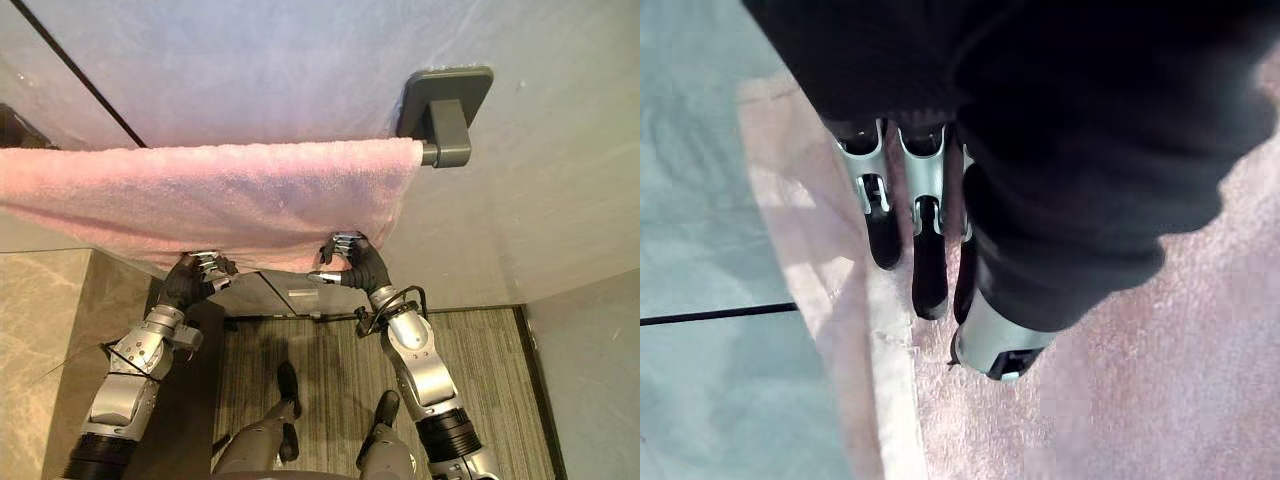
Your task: Organize washtable
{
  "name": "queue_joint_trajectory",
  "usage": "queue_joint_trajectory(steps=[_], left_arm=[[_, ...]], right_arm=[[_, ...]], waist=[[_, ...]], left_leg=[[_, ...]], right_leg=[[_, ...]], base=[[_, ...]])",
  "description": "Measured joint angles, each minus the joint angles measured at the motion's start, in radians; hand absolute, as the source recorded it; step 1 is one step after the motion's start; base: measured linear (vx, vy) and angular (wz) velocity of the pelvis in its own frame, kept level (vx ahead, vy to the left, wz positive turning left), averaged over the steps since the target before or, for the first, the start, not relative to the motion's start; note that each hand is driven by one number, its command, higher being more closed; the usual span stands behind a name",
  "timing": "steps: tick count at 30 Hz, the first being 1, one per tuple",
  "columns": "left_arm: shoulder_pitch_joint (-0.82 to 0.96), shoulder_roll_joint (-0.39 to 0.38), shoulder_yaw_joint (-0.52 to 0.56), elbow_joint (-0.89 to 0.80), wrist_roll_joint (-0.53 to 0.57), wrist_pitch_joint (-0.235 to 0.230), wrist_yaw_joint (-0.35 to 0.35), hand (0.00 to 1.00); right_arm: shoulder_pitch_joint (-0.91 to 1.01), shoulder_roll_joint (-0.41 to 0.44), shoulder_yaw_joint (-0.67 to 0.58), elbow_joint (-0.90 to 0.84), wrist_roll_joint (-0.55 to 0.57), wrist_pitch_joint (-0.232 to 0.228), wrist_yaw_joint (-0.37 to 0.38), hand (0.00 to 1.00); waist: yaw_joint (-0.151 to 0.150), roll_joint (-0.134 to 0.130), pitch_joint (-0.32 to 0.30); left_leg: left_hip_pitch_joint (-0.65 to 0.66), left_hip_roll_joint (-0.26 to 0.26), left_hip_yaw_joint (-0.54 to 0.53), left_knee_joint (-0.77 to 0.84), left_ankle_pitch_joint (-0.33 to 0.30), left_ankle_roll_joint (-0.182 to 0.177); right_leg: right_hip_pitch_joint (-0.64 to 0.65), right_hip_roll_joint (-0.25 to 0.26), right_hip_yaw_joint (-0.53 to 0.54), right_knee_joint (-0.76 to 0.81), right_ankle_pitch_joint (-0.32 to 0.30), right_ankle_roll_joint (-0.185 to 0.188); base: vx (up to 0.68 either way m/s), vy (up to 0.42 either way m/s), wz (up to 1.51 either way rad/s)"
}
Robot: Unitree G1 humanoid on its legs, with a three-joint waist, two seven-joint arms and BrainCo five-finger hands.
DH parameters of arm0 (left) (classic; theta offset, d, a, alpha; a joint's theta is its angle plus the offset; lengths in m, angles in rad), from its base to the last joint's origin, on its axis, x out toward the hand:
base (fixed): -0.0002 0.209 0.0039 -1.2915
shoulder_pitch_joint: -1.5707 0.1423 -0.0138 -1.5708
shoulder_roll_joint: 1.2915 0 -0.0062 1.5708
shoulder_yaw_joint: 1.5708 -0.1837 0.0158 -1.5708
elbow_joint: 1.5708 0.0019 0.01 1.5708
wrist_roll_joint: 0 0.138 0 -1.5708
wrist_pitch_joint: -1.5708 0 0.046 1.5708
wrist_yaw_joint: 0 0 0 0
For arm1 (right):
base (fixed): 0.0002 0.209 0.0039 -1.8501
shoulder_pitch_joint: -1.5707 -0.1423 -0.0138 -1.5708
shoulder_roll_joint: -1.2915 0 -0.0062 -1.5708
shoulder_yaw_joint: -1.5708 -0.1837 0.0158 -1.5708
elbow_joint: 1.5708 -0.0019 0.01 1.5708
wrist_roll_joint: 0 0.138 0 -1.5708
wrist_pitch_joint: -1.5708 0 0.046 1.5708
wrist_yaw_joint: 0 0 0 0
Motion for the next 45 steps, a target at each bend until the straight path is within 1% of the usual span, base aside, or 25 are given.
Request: queue_joint_trajectory(steps=[6, 9, 10, 12, 14, 16, 19, 21, 22, 24, 25, 26, 27, 28, 30, 31, 32, 33, 35, 37, 38, 39, 42, 45], left_arm=[[0.000, -0.087, 0.079, 0.048, 0.005, 0.014, 0.062, 0.00], [0.006, -0.109, 0.087, 0.078, 0.014, 0.015, 0.065, 0.00], [0.012, -0.119, 0.087, 0.098, 0.016, 0.017, 0.064, 0.00], [0.012, -0.127, 0.087, 0.121, 0.016, 0.020, 0.064, 0.00], [0.023, -0.144, 0.088, 0.161, 0.016, 0.021, 0.064, 0.00], [0.035, -0.154, 0.085, 0.206, 0.016, 0.027, 0.063, 0.00], [0.075, -0.152, 0.037, 0.294, 0.015, 0.031, 0.060, 0.00], [0.109, -0.152, -0.004, 0.376, 0.015, 0.036, 0.035, 0.00], [0.119, -0.152, -0.012, 0.398, 0.015, 0.037, 0.028, 0.00], [0.150, -0.153, -0.026, 0.487, 0.016, 0.041, 0.000, 0.00], [0.151, -0.154, -0.028, 0.588, 0.015, 0.044, -0.005, 0.00], [0.150, -0.154, -0.027, 0.630, 0.015, 0.046, -0.004, 0.00], [0.148, -0.154, -0.022, 0.709, 0.016, 0.050, -0.004, 0.00], [0.146, -0.154, -0.019, 0.754, 0.017, 0.051, -0.002, 0.00], [0.147, -0.163, 0.019, 0.907, 0.033, 0.051, 0.006, 0.00], [0.147, -0.167, 0.032, 0.944, 0.044, 0.051, 0.012, 0.00], [0.148, -0.178, 0.052, 1.002, 0.053, 0.052, 0.024, 0.00], [0.145, -0.184, 0.077, 1.015, 0.056, 0.050, 0.026, 0.00], [0.134, -0.187, 0.115, 1.057, 0.093, 0.044, 0.061, 0.00], [0.134, -0.190, 0.140, 1.071, 0.106, 0.040, 0.071, 0.00], [0.134, -0.196, 0.196, 1.107, 0.135, 0.038, 0.105, 0.00], [0.134, -0.196, 0.202, 1.109, 0.135, 0.036, 0.108, 0.00], [0.137, -0.195, 0.221, 1.132, 0.135, 0.035, 0.110, 0.00], [0.137, -0.195, 0.221, 1.146, 0.132, 0.034, 0.113, 0.00]], right_arm=[[0.045, 0.031, -0.024, 0.000, 0.001, 0.007, -0.005, 0.00], [0.064, 0.032, -0.029, 0.003, 0.001, 0.014, -0.007, 0.00], [0.067, 0.034, -0.030, 0.005, 0.001, 0.024, -0.008, 0.00], [0.076, 0.035, -0.033, 0.007, 0.001, 0.029, -0.008, 0.00], [0.094, 0.046, -0.046, 0.032, 0.001, 0.031, -0.009, 0.00], [0.095, 0.057, -0.059, 0.093, 0.000, 0.033, -0.009, 0.00], [0.101, 0.058, -0.066, 0.230, 0.000, 0.036, -0.013, 0.00], [0.102, 0.062, -0.068, 0.363, 0.000, 0.042, -0.013, 0.00], [0.103, 0.064, -0.068, 0.400, -0.002, 0.047, -0.013, 0.00], [0.103, 0.072, -0.082, 0.539, -0.034, 0.067, -0.008, 0.00], [0.105, 0.072, -0.105, 0.645, -0.050, 0.081, -0.004, 0.00], [0.106, 0.072, -0.116, 0.686, -0.061, 0.086, -0.005, 0.00], [0.112, 0.072, -0.140, 0.758, -0.076, 0.093, -0.005, 0.00], [0.120, 0.072, -0.155, 0.793, -0.080, 0.095, -0.005, 0.00], [0.141, 0.076, -0.208, 0.942, -0.089, 0.098, -0.012, 0.00], [0.145, 0.078, -0.228, 0.982, -0.100, 0.098, -0.017, 0.00], [0.152, 0.083, -0.269, 1.059, -0.116, 0.100, -0.022, 0.00], [0.156, 0.084, -0.291, 1.094, -0.118, 0.102, -0.025, 0.00], [0.165, 0.092, -0.350, 1.205, -0.158, 0.117, -0.046, 0.00], [0.172, 0.098, -0.379, 1.240, -0.157, 0.117, -0.048, 0.00], [0.169, 0.107, -0.442, 1.247, -0.294, 0.120, -0.063, 0.00], [0.166, 0.108, -0.445, 1.255, -0.316, 0.120, -0.063, 0.00], [0.157, 0.110, -0.460, 1.262, -0.344, 0.128, -0.063, 0.00], [0.154, 0.110, -0.459, 1.264, -0.335, 0.132, -0.066, 0.00]], waist=[[0.001, 0.020, -0.017], [0.002, 0.023, -0.035], [0.000, 0.023, -0.038], [0.000, 0.021, -0.040], [-0.001, 0.020, -0.056], [-0.003, 0.018, -0.059], [-0.004, 0.009, -0.078], [-0.010, 0.001, -0.086], [-0.012, -0.002, -0.090], [-0.024, -0.007, -0.094], [-0.025, -0.009, -0.094], [-0.025, -0.009, -0.094], [-0.025, -0.009, -0.095], [-0.025, -0.009, -0.095], [-0.026, -0.014, -0.097], [-0.026, -0.016, -0.098], [-0.026, -0.017, -0.098], [-0.025, -0.017, -0.098], [-0.025, -0.018, -0.097], [-0.033, -0.019, -0.096], [-0.050, -0.025, -0.094], [-0.050, -0.027, -0.094], [-0.049, -0.030, -0.094], [-0.050, -0.033, -0.092]], left_leg=[[0.020, -0.003, 0.002, -0.005, -0.001, 0.001], [0.024, -0.003, 0.002, -0.005, 0.000, 0.000], [0.034, -0.003, 0.002, -0.005, 0.000, 0.000], [0.043, -0.003, 0.001, -0.005, -0.001, 0.001], [0.050, -0.003, -0.002, -0.005, -0.001, 0.001], [0.070, -0.004, -0.002, -0.005, -0.006, -0.001], [0.095, -0.004, -0.005, -0.005, -0.013, -0.009], [0.111, -0.001, -0.008, -0.006, -0.016, -0.009], [0.114, -0.001, -0.008, -0.006, -0.018, -0.013], [0.133, -0.002, -0.008, -0.006, -0.024, -0.015], [0.150, -0.003, -0.007, -0.006, -0.030, -0.016], [0.157, -0.004, -0.006, -0.006, -0.032, -0.016], [0.169, -0.004, -0.006, -0.006, -0.037, -0.017], [0.175, -0.005, -0.006, -0.006, -0.039, -0.018], [0.202, -0.005, -0.004, -0.006, -0.048, -0.022], [0.208, -0.005, -0.004, -0.006, -0.049, -0.022], [0.220, -0.005, -0.005, -0.006, -0.051, -0.024], [0.225, -0.005, -0.006, -0.006, -0.051, -0.024], [0.247, -0.005, -0.006, -0.006, -0.056, -0.031], [0.262, -0.004, -0.003, -0.007, -0.060, -0.035], [0.299, -0.004, -0.004, -0.007, -0.070, -0.036], [0.302, -0.005, -0.004, -0.007, -0.073, -0.037], [0.304, -0.007, -0.004, -0.007, -0.081, -0.036], [0.304, -0.008, -0.003, -0.007, -0.087, -0.038]], right_leg=[[0.011, -0.007, 0.002, 0.010, 0.000, 0.000], [0.014, -0.007, 0.003, 0.010, 0.000, 0.000], [0.026, -0.007, 0.002, 0.007, 0.000, 0.000], [0.037, -0.006, 0.002, 0.003, 0.000, 0.000], [0.049, -0.005, 0.000, -0.005, 0.000, 0.001], [0.071, -0.005, 0.001, -0.011, 0.000, 0.002], [0.103, 0.000, 0.004, -0.037, 0.003, 0.005], [0.133, 0.010, 0.002, -0.064, 0.003, 0.015], [0.136, 0.011, 0.002, -0.069, 0.003, 0.016], [0.160, 0.013, 0.003, -0.082, 0.004, 0.017], [0.176, 0.015, 0.004, -0.092, 0.004, 0.018], [0.184, 0.017, 0.005, -0.093, 0.004, 0.018], [0.195, 0.019, 0.005, -0.099, 0.002, 0.020], [0.205, 0.020, 0.004, -0.104, 0.002, 0.021], [0.236, 0.024, 0.005, -0.115, -0.001, 0.024], [0.244, 0.024, 0.005, -0.117, -0.001, 0.024], [0.259, 0.026, 0.004, -0.123, -0.002, 0.024], [0.264, 0.027, 0.002, -0.123, -0.003, 0.022], [0.285, 0.031, 0.003, -0.123, -0.010, 0.019], [0.297, 0.033, 0.004, -0.122, -0.014, 0.018], [0.334, 0.033, 0.002, -0.121, -0.033, 0.025], [0.338, 0.032, 0.002, -0.121, -0.034, 0.026], [0.340, 0.030, 0.002, -0.122, -0.036, 0.028], [0.341, 0.028, 0.001, -0.122, -0.040, 0.030]], base=[[0.00, 0.002, -0.02], [0.02, -0.006, -0.01], [0.04, -0.008, 0.00], [0.04, -0.011, 0.04], [0.05, -0.012, 0.03], [0.04, -0.009, -0.03], [0.04, -0.014, -0.03], [0.04, -0.019, 0.02], [0.06, -0.019, 0.01], [0.05, -0.007, -0.03], [0.04, -0.004, -0.05], [0.06, -0.007, -0.05], [0.05, -0.009, -0.02], [0.07, -0.011, -0.02], [0.08, -0.011, -0.03], [0.08, -0.013, -0.02], [0.06, -0.011, 0.01], [0.07, -0.013, 0.02], [0.05, -0.006, -0.01], [0.04, -0.005, -0.05], [0.04, -0.004, -0.03], [0.03, 0.002, 0.02], [0.00, 0.000, 0.00], [0.00, 0.000, 0.00]])
